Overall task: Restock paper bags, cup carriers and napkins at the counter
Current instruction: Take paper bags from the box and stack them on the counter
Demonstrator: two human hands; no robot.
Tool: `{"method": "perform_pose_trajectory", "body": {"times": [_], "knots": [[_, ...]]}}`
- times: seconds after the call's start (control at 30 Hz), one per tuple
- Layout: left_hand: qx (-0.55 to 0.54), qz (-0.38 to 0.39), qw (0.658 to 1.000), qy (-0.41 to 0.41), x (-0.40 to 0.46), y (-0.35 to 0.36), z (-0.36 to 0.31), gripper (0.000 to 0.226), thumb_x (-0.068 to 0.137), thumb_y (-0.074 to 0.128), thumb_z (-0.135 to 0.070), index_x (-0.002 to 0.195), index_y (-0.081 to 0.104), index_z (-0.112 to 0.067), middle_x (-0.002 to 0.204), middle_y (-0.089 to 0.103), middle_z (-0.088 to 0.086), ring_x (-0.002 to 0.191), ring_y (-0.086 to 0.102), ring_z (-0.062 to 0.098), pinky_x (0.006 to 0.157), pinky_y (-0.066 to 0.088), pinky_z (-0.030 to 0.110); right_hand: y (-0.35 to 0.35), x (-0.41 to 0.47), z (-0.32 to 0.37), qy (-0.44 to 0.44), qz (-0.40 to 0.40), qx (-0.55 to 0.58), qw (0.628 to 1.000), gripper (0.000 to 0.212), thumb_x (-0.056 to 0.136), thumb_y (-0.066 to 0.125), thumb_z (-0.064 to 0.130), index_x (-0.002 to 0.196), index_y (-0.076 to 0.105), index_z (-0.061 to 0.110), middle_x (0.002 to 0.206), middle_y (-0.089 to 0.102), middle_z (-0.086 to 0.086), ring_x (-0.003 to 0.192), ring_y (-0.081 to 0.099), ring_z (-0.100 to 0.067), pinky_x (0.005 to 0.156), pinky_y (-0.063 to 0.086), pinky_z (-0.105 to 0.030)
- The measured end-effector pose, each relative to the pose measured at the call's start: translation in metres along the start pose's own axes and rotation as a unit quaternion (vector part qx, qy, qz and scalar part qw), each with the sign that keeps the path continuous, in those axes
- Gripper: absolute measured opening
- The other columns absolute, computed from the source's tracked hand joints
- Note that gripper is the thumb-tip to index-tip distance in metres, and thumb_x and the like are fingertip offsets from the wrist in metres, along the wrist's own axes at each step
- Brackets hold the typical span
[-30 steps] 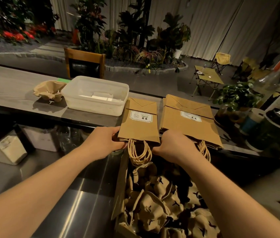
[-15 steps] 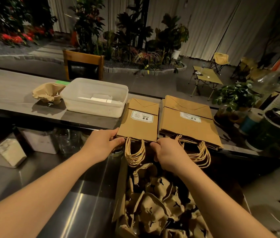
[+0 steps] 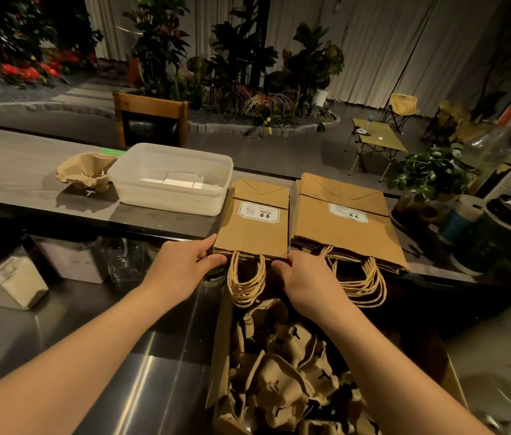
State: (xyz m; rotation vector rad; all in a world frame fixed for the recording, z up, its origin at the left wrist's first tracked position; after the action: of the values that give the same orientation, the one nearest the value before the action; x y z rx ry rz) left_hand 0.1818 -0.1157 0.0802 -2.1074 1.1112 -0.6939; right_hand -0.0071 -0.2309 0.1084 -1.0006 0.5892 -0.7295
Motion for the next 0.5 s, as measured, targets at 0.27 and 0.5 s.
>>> {"method": "perform_pose_trajectory", "body": {"times": [0.27,0.5], "knots": [[0.028,-0.001,1.0,0.01,0.006,-0.001,-0.005,0.048,0.1,0.063,-0.032,0.146,0.053,-0.029,0.068,0.061,-0.014,0.072,0.058,-0.002,0.076,0.041,0.017,0.006,0.006,-0.002,0.013,-0.041,0.01,0.999,0.028,0.104,0.055,0.031,0.127,0.059,0.016,0.112,0.069,-0.002,0.102,0.066,-0.018,0.086,0.056,-0.032],[0.02,0.016,1.0,-0.012,0.011,-0.002,-0.015,0.04,0.098,0.065,-0.036,0.137,0.062,-0.033,0.06,0.062,-0.013,0.067,0.062,0.001,0.081,0.049,0.021,0.004,0.003,-0.005,0.041,-0.093,0.037,0.994,0.031,0.103,0.055,0.031,0.129,0.054,0.013,0.101,0.065,0.002,0.089,0.062,-0.016,0.073,0.052,-0.027]]}}
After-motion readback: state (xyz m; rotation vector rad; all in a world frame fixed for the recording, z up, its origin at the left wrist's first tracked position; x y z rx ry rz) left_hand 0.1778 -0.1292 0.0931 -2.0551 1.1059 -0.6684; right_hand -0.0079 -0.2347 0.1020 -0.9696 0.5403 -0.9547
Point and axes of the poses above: each hand's wrist, its own x-axis towards the middle knuckle, its own y-axis out of the palm, z = x × y, the point moved 4 cm from there along x, towards the middle knuckle
